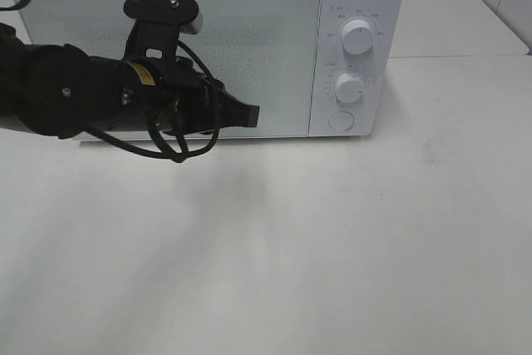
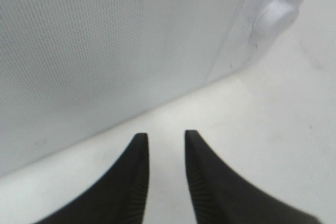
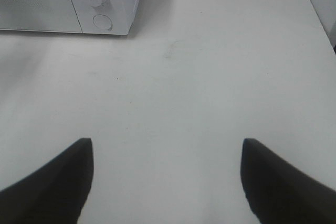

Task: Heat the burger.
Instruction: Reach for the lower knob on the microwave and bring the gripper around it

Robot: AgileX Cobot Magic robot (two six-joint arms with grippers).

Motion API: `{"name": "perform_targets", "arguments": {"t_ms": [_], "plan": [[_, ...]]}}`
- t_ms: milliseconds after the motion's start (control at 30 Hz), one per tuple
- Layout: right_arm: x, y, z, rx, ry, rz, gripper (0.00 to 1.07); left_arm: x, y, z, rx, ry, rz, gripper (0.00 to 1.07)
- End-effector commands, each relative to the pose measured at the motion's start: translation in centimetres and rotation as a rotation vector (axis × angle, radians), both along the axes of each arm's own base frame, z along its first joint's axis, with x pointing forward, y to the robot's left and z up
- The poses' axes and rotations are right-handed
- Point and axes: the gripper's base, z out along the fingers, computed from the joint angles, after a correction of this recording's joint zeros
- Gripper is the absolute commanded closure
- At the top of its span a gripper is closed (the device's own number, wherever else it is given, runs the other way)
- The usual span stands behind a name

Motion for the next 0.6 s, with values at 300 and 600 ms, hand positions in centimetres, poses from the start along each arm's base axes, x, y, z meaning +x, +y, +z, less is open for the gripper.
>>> {"name": "perform_targets", "arguments": {"t_ms": [300,600], "plan": [[-0.4,0.0,0.0,-0.004,-0.03,-0.002,0.32,-3.7,1.2,1.3,0.159,0.293,-0.14,0.06],[-0.4,0.0,0.0,-0.004,-0.03,-0.002,0.32,-6.0,3.4,2.5,0.347,0.427,-0.24,0.06]]}}
